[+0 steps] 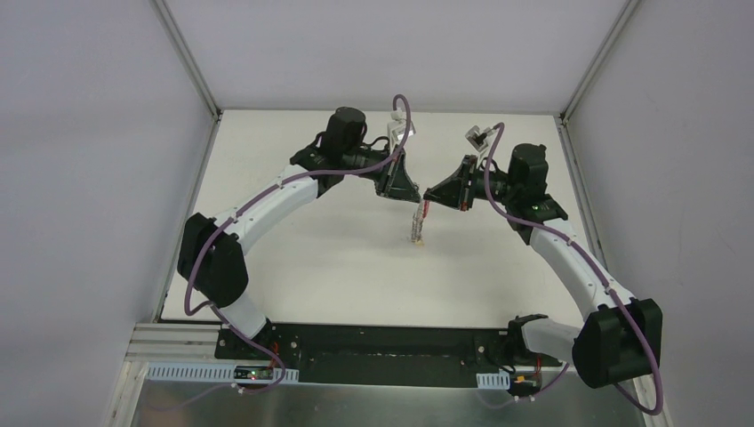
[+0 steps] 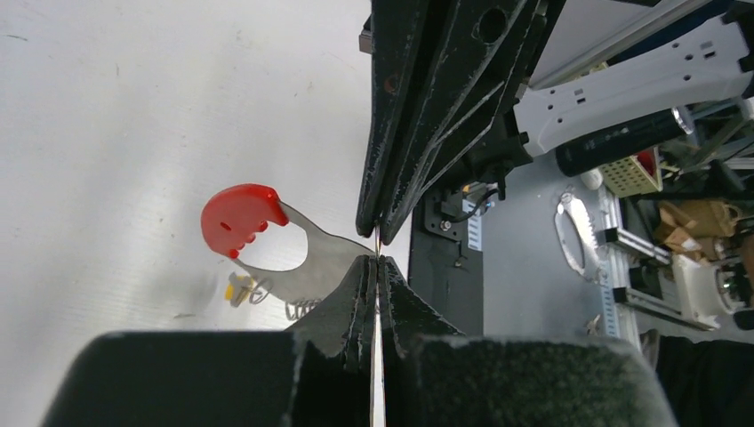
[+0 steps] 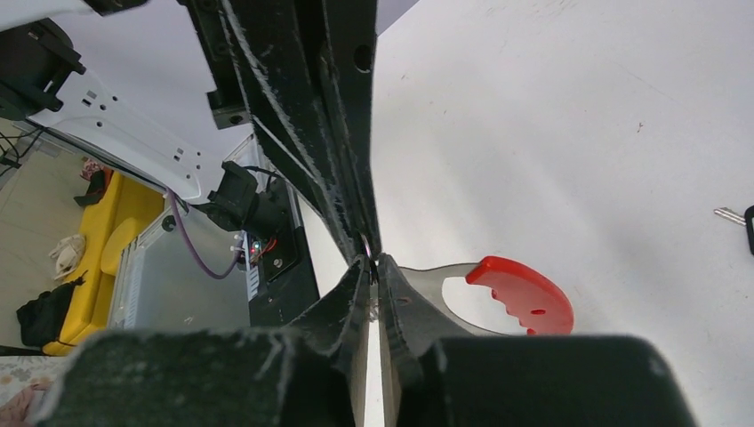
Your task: Put the keys on the keyring
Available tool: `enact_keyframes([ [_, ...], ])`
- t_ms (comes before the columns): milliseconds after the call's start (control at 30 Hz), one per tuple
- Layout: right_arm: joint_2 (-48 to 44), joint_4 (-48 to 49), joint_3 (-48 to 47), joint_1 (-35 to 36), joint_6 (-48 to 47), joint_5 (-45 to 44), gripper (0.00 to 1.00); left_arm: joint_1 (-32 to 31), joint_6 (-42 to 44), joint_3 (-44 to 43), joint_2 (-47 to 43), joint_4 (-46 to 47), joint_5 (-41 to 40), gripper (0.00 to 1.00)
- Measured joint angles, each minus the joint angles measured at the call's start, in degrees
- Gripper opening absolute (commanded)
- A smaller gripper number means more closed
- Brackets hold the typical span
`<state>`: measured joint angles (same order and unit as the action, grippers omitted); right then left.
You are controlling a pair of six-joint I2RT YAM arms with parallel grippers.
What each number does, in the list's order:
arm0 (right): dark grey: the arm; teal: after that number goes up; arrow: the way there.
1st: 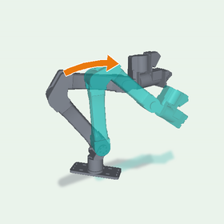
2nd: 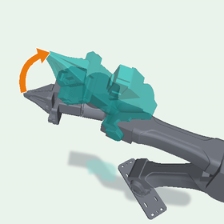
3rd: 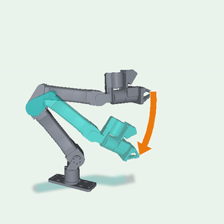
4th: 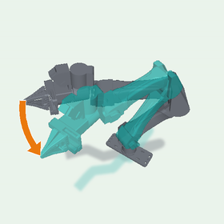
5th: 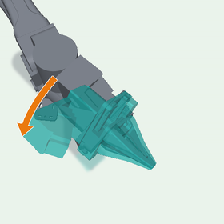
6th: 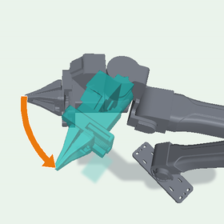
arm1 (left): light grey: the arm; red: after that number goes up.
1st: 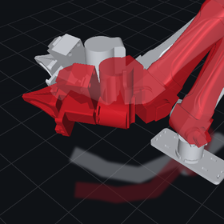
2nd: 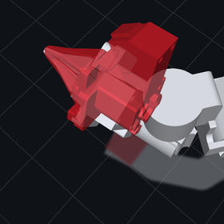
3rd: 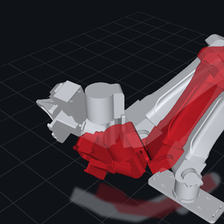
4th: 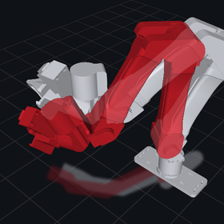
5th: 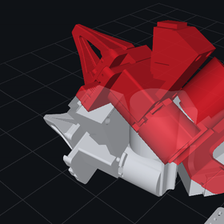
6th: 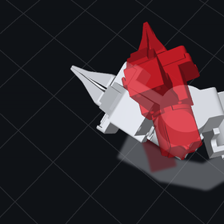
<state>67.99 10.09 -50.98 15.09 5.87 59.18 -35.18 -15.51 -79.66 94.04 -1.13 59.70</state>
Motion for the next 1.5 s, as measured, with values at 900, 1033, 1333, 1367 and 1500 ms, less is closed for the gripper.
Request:
enact_keyframes([
  [900,-1.4,-6.1,0.1,3.8,-12.2,5.6,0.45,-4.2,24.1,-17.2,2.3,-42.6,-10.1,0.00],
  [1033,-1.4,-6.1,0.1,4.7,-12.6,5.7,0.42,-4.3,22.9,-16.8,2.3,-42.0,-9.1,0.00],
  [1333,-0.7,-6.1,0.1,6.6,-12.6,5.6,0.27,-5.0,21.0,-16.0,2.3,-40.7,-7.8,0.00],
  [1367,-0.7,-6.0,0.1,6.6,-12.7,5.6,0.24,-5.0,20.8,-16.0,2.3,-40.7,-7.7,0.00],
  [1500,-0.7,-6.1,0.1,6.8,-12.8,5.6,0.20,-5.0,20.5,-16.0,2.3,-40.2,-7.5,0.00],
])
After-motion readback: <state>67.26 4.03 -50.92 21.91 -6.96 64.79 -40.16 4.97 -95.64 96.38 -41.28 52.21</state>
